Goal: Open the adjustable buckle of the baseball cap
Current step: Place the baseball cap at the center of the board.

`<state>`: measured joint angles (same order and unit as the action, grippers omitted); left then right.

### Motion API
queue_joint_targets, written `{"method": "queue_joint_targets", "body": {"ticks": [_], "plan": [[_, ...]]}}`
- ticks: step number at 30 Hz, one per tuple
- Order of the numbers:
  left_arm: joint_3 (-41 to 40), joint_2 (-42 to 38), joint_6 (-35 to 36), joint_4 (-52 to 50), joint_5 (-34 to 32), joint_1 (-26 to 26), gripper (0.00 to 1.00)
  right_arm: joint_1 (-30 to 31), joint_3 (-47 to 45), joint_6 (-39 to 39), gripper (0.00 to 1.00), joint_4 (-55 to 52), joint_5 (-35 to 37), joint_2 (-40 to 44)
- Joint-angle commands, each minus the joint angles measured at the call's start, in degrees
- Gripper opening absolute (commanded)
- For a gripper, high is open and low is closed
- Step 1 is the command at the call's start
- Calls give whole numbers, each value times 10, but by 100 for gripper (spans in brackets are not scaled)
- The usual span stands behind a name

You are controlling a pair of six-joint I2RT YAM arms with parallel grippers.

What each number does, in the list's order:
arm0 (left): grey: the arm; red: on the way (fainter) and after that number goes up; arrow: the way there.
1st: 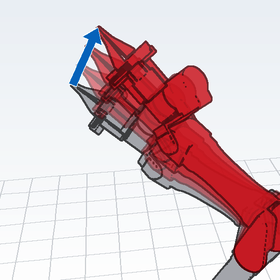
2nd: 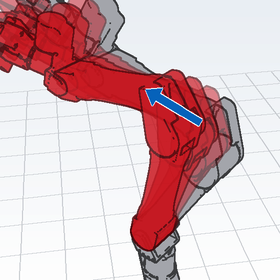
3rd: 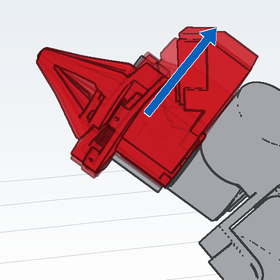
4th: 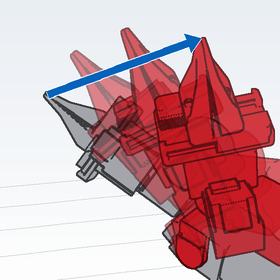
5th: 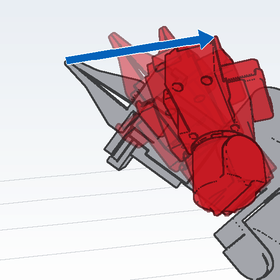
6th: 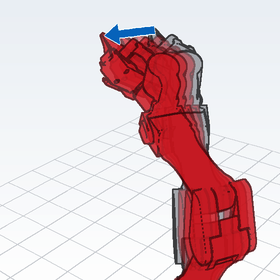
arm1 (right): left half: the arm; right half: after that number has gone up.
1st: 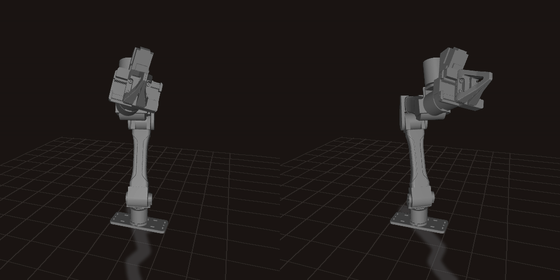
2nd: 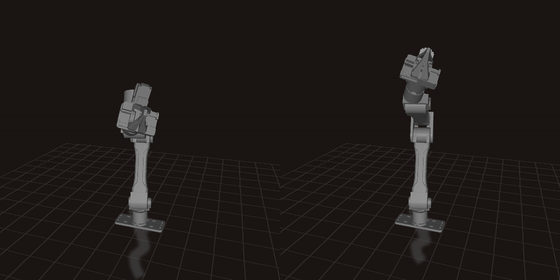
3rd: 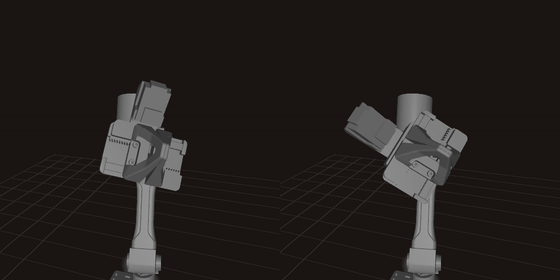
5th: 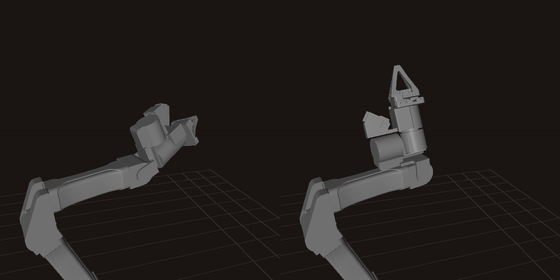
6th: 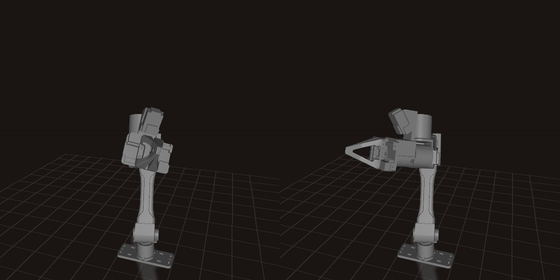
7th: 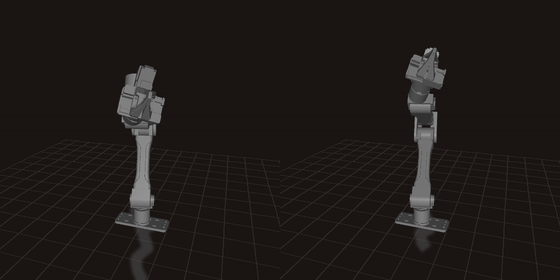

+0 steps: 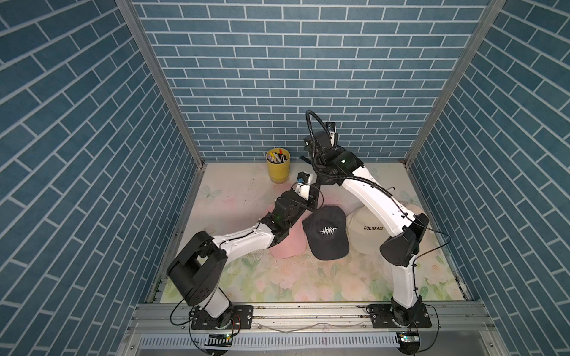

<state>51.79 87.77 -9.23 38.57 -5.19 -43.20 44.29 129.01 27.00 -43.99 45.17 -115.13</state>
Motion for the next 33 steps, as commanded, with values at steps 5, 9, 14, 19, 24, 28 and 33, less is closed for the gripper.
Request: {"method": "queue_joint_targets", "body": {"ticks": [5, 9, 14, 19, 24, 28, 33], "plan": [[-26, -99, -34, -89, 94, 82, 0, -34, -22, -151, 82, 122, -230, 51], [-38, -134, -79, -128, 174, 160, 0, -35, 27, -188, 91, 107, -268, 30], [-59, -170, -135, -170, 307, 300, 0, -34, 28, -211, 99, 108, -282, 36], [-90, -188, -177, -186, 407, 432, 0, -34, -7, -207, 99, 111, -283, 54], [-142, -151, -284, -114, 539, 524, 0, -35, -44, -198, 99, 103, -280, 73], [-180, -133, -331, -66, 599, 550, 0, -35, -92, -198, 99, 107, -262, 103], [-185, -151, -263, -206, 571, 575, 0, -35, -153, -200, 99, 124, -245, 141]]}}
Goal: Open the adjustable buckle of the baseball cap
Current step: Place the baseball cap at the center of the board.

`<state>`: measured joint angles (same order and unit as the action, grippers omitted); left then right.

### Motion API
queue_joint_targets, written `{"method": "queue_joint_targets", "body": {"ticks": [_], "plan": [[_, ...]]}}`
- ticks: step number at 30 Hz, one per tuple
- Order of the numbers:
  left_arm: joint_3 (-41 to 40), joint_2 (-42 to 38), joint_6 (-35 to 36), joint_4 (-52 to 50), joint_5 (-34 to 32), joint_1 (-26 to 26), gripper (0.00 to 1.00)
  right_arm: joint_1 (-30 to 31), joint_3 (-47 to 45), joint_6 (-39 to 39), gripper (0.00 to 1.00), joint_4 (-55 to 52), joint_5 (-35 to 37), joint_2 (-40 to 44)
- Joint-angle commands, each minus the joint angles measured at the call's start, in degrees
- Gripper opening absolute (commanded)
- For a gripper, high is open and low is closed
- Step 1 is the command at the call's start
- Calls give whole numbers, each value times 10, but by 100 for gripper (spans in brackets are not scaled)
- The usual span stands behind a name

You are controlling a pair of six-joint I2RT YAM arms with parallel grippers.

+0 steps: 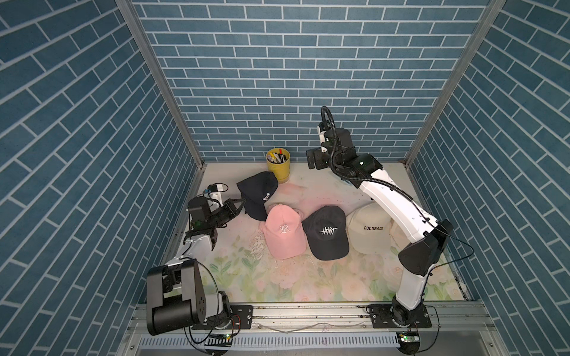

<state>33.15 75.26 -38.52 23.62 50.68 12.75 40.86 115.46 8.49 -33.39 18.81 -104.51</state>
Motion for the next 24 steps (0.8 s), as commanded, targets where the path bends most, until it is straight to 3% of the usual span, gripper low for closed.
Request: {"method": "queue_joint_targets", "body": {"ticks": [1, 7, 10, 13, 16, 24], "plan": [[5, -39, 62, -101, -5, 23, 0, -1, -32, -15, 99, 23, 19, 42], [-4, -8, 112, -199, 37, 89, 0, -5, -80, -13, 99, 46, 14, 65], [9, 5, 158, -242, 36, 120, 0, -6, -87, -10, 99, 46, 12, 67], [19, 16, 158, -233, 37, 140, 0, -6, -103, -8, 99, 57, 5, 76], [48, 29, 214, -302, 17, 151, 0, -7, -118, -8, 99, 59, 3, 86], [73, 60, 213, -297, 41, 207, 0, -32, -155, -3, 99, 72, -10, 108]]}}
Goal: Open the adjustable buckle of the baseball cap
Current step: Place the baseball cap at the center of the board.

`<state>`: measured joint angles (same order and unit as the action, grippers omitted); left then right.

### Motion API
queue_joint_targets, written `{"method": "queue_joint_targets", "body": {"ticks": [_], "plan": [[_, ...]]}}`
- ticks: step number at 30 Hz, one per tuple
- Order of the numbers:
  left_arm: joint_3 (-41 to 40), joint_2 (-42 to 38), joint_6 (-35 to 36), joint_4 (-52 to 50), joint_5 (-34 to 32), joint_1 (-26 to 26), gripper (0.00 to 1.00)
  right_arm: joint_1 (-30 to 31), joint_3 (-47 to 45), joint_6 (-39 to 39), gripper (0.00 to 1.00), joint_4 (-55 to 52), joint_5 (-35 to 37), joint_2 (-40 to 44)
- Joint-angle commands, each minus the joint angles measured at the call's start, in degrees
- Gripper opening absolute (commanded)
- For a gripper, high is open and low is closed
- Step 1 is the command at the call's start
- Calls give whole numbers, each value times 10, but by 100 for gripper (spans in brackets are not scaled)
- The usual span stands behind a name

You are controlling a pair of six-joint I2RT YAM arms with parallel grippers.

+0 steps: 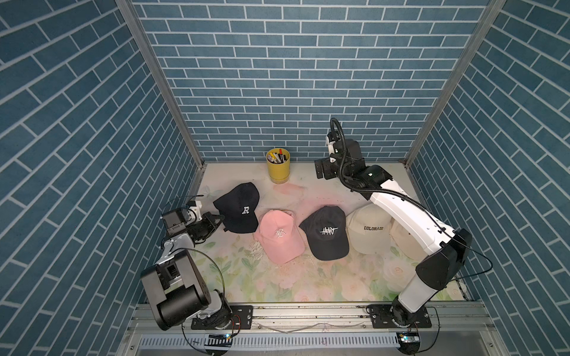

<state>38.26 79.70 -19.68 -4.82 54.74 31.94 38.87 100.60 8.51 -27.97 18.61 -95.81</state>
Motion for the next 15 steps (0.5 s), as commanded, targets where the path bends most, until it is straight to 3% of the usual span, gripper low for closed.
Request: {"method": "queue_joint_targets", "body": {"ticks": [1, 4, 8, 12, 15], "plan": [[30, 22, 12, 3, 10, 16, 0, -16, -7, -3, 99, 19, -13, 21], [42, 47, -55, 84, 71, 11, 0, -26, -7, -3, 99, 22, -29, 16], [60, 45, -65, 85, 91, -2, 0, -36, 2, -3, 99, 23, -42, 5], [73, 32, -51, 44, 111, 14, 0, -47, 6, -1, 99, 26, -58, -5], [89, 43, 16, -59, 102, 15, 0, -55, 14, -1, 99, 22, -70, -16]]}}
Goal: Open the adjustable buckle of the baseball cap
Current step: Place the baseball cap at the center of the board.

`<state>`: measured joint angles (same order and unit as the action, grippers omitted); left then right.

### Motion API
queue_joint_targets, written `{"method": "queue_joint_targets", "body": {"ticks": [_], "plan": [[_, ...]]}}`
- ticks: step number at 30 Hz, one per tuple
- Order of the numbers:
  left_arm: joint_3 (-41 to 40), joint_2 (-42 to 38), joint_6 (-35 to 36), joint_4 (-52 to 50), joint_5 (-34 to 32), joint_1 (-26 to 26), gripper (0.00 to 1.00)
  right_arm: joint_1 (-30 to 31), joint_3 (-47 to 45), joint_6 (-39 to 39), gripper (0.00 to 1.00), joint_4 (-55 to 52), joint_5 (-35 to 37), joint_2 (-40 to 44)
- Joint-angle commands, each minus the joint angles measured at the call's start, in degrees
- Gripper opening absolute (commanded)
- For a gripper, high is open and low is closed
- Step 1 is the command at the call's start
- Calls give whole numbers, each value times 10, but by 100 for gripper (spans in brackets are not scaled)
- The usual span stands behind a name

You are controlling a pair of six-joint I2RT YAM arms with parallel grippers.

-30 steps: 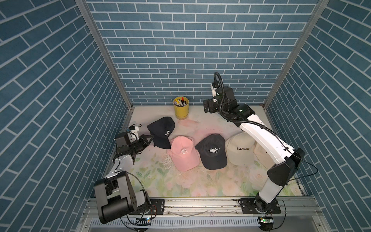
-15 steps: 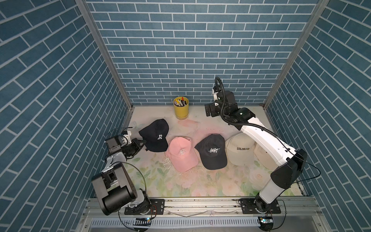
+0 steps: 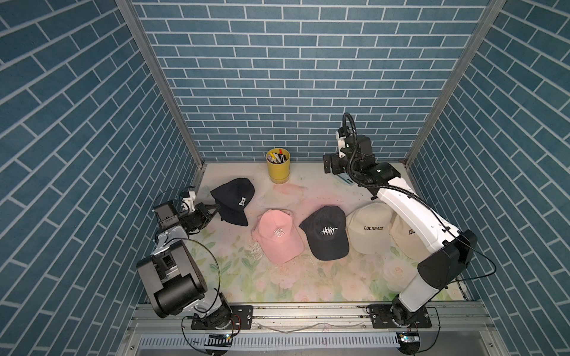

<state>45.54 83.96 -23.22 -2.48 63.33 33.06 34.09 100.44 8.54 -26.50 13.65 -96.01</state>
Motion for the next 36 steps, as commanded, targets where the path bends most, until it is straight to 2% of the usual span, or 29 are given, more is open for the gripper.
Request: {"method": "queue_joint_targets", "body": {"ticks": [1, 6, 8, 10, 13, 15, 17, 19, 24, 27, 31, 34, 36], "plan": [[11, 1, 66, -106, 6, 4, 0, -10, 15, -1, 99, 8, -23, -16], [-6, 11, 125, -198, -79, 20, 0, -26, 0, 3, 99, 26, -37, -20], [-2, 29, 126, -208, -105, 23, 6, -31, -6, 7, 99, 33, -44, -21], [8, 48, 126, -216, -139, 22, 31, -37, -10, 10, 99, 37, -51, -23], [31, 83, 140, -241, -195, 22, 37, -40, -14, 10, 99, 39, -53, -23], [44, 88, 142, -255, -252, 22, 56, -43, -19, 10, 99, 39, -49, -19], [49, 68, 133, -256, -313, 22, 70, -46, -28, 10, 99, 38, -47, -14], [49, 32, 120, -246, -360, 22, 100, -49, -44, 10, 99, 45, -48, -5], [36, -77, 77, -188, -421, 18, 100, -67, -83, 3, 99, 55, -52, 14], [-13, -176, 76, -78, -445, -12, 100, -83, -161, -23, 99, 118, -32, 53], [-69, -236, 147, 57, -545, -136, 100, -127, -300, -57, 99, 190, 39, 125], [-181, -290, 201, 271, -591, -220, 100, -194, -400, -38, 99, 209, 32, 185], [-260, -305, 214, 417, -665, -253, 100, -229, -461, -41, 99, 232, 35, 218]]}}
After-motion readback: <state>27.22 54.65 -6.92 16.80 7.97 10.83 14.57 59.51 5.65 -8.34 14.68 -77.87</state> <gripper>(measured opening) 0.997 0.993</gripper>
